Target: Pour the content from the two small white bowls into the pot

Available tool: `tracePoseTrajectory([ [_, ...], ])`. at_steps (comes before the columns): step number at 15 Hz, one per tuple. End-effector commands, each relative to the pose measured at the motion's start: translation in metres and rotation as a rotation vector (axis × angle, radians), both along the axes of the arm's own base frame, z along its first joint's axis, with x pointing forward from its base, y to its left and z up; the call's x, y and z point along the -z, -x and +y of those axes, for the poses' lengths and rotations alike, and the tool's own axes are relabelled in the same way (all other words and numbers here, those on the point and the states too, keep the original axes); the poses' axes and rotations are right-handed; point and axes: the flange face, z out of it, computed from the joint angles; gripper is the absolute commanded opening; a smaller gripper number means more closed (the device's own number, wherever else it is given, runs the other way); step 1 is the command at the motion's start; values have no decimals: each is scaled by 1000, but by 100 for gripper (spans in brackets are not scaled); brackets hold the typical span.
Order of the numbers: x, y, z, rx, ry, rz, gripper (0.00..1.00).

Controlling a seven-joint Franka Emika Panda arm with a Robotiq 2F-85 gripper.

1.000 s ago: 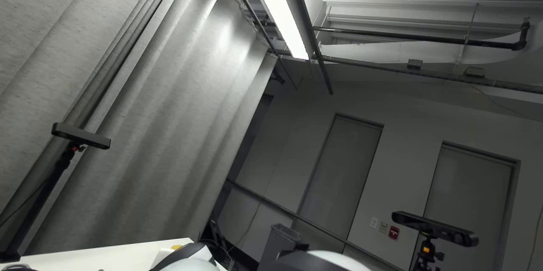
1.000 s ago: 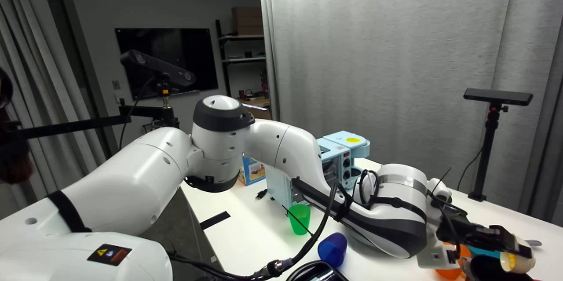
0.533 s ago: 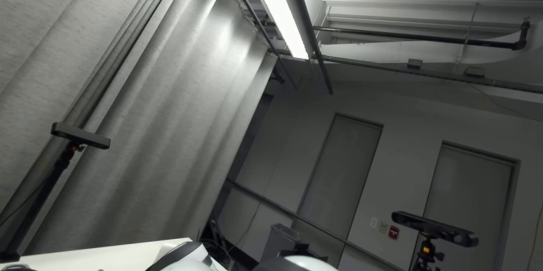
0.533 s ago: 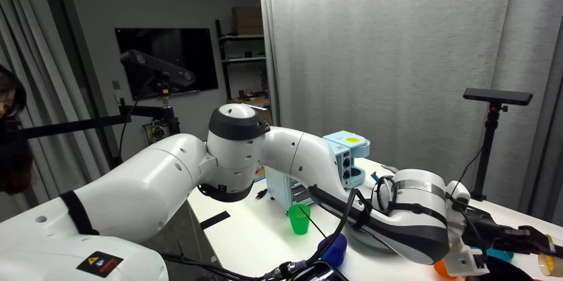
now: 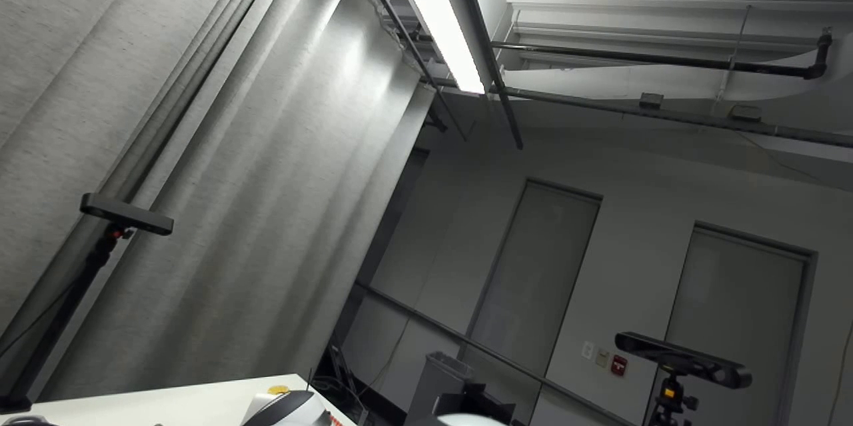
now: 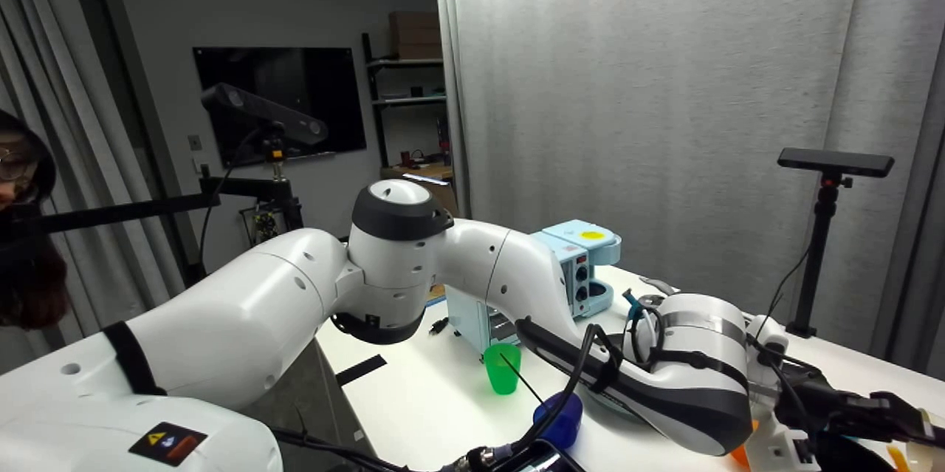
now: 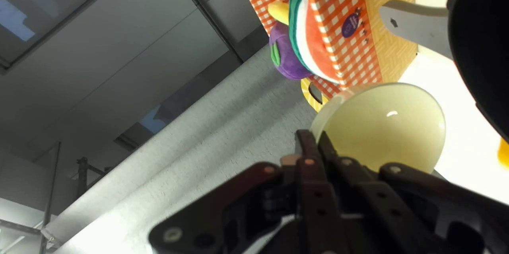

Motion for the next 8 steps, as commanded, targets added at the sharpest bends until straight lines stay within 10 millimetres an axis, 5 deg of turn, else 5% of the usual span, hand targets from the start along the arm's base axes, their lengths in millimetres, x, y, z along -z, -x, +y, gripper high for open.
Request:
tracePoseTrajectory([
  [1,-2,9,-1,21,23,-1,1],
  [8,-4,20,3,58,-125,68,1],
])
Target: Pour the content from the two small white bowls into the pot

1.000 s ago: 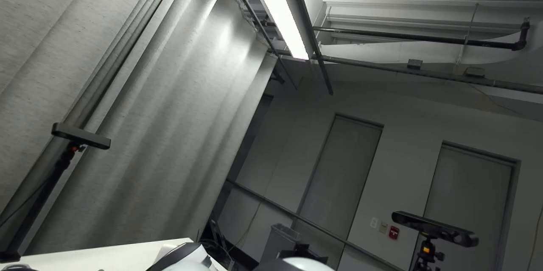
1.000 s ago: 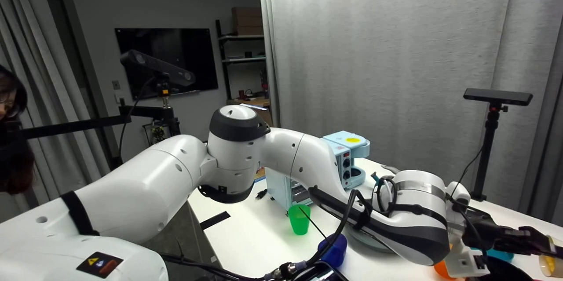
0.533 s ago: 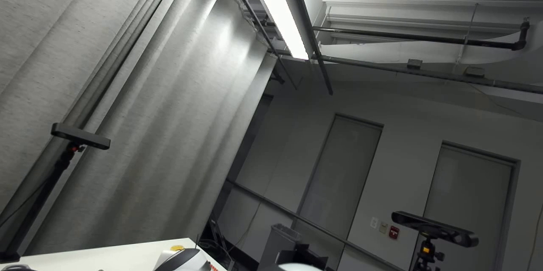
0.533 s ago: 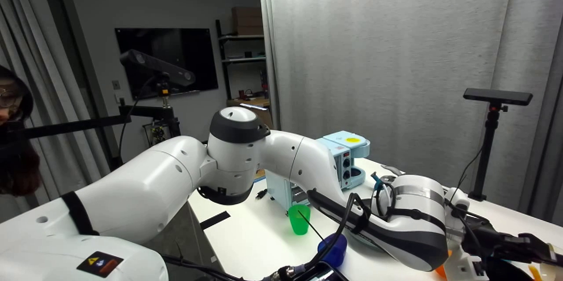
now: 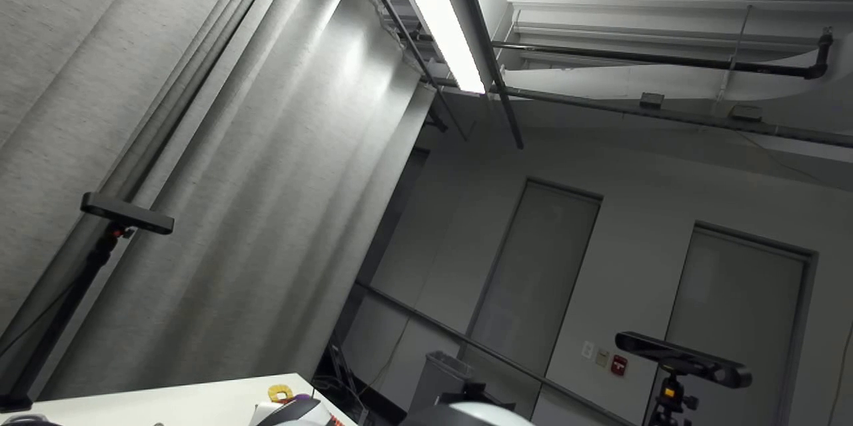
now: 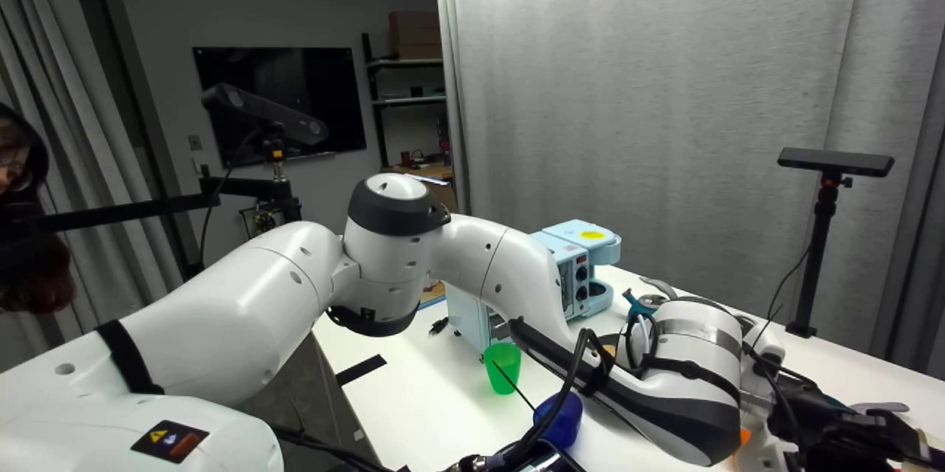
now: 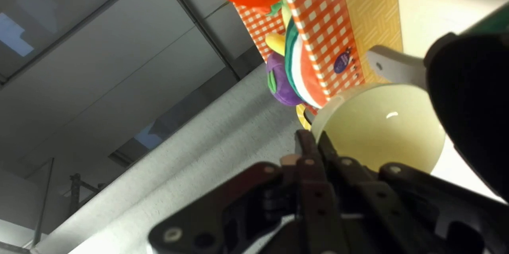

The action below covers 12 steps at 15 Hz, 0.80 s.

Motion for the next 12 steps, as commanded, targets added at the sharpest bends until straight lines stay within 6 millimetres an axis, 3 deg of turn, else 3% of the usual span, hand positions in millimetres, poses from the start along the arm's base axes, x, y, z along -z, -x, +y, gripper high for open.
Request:
tracePoseTrajectory([
  [1,-20,4,4,32,-141,29,1],
  [7,-73,6,7,72,-307,-79,1],
  [12,-99,9,10,85,-415,-129,1],
])
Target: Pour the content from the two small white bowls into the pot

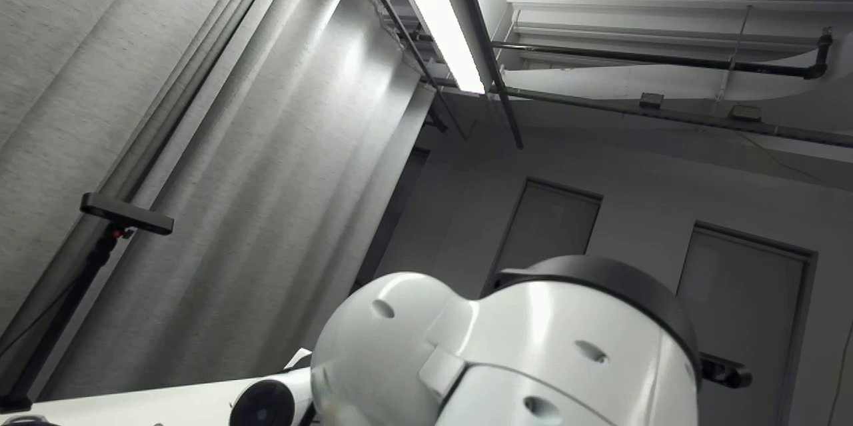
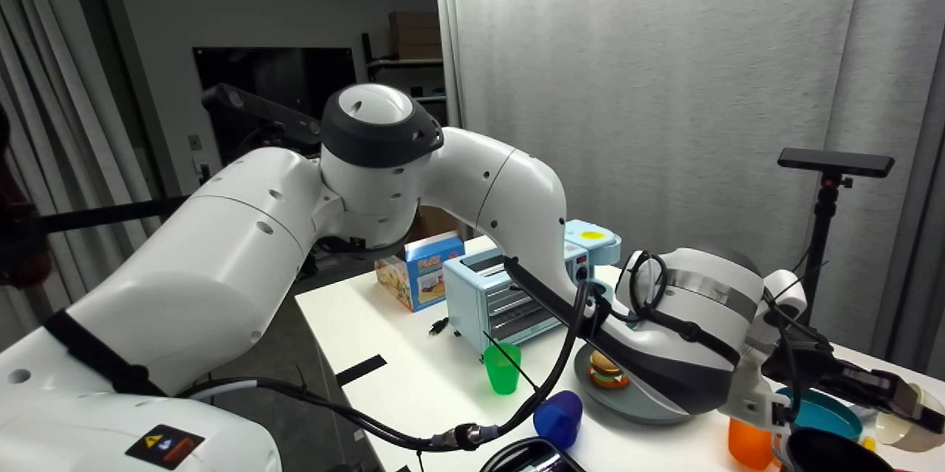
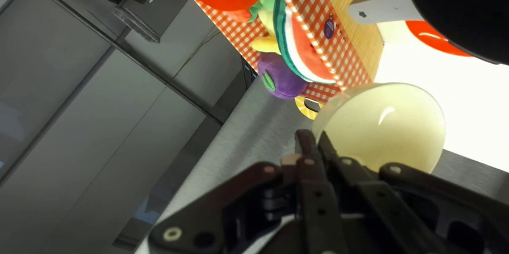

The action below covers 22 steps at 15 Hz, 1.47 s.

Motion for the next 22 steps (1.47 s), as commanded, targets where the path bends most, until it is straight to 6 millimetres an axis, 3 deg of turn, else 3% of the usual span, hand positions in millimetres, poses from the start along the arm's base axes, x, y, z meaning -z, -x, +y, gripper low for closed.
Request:
tracePoseTrajectory([
  [1,-19,9,4,-4,-145,-7,1],
  [6,-27,29,18,-72,-326,18,1],
  [10,-19,54,34,-141,-452,87,1],
  [18,41,109,83,-247,-630,364,1],
  [22,65,113,88,-229,-694,480,1],
])
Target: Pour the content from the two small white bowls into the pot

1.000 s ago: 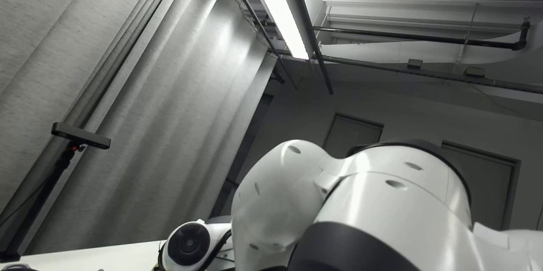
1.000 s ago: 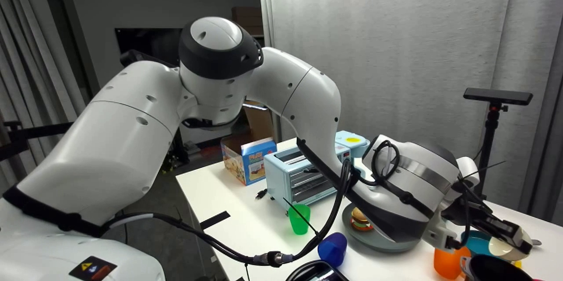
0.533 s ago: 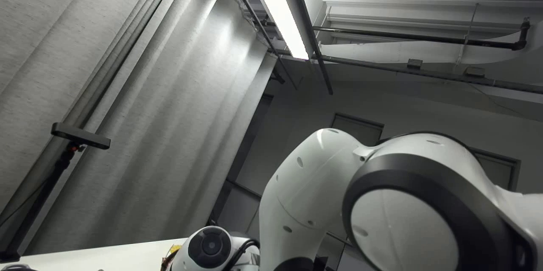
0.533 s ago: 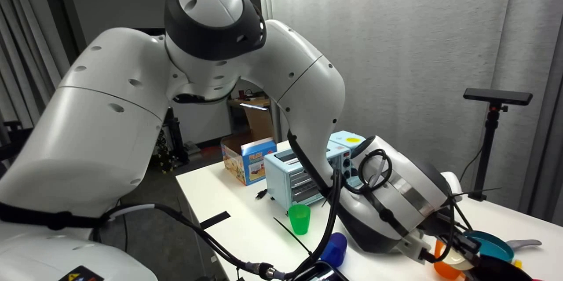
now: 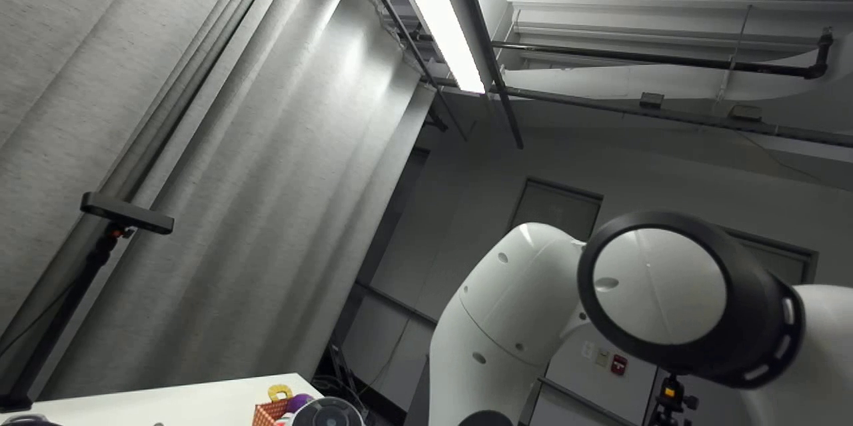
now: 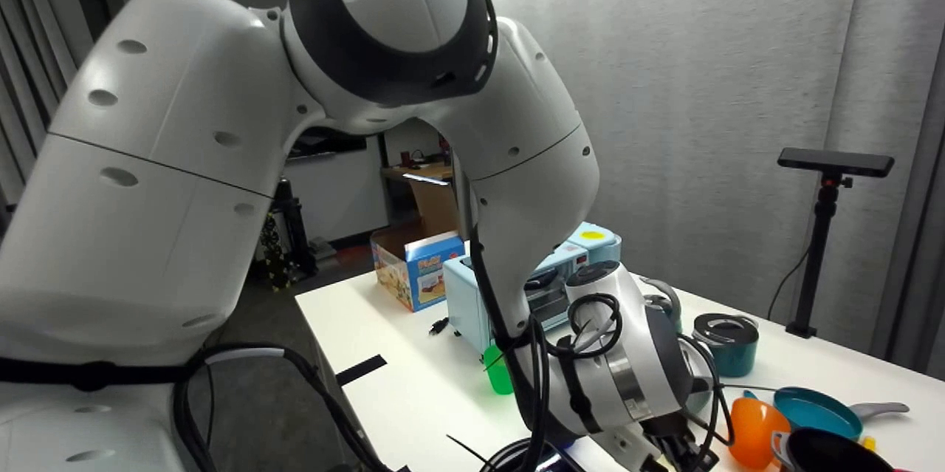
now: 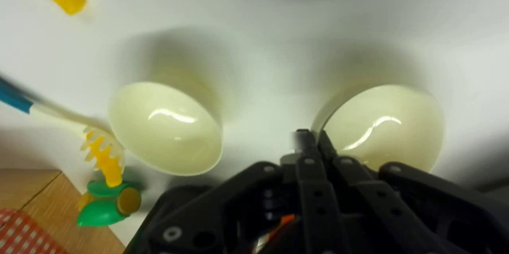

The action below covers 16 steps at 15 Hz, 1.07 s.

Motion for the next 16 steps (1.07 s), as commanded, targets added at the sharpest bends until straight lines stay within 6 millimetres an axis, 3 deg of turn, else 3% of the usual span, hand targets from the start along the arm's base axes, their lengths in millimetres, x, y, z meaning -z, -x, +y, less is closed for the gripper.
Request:
tracePoseTrajectory([
  [1,0,-2,-3,-4,-50,79,1],
  [6,-7,-31,-17,47,-138,125,1],
  [7,-8,-36,-21,61,-151,140,9],
  [8,-10,-40,-24,72,-162,150,29],
  [16,-39,-71,-56,130,-196,140,88],
])
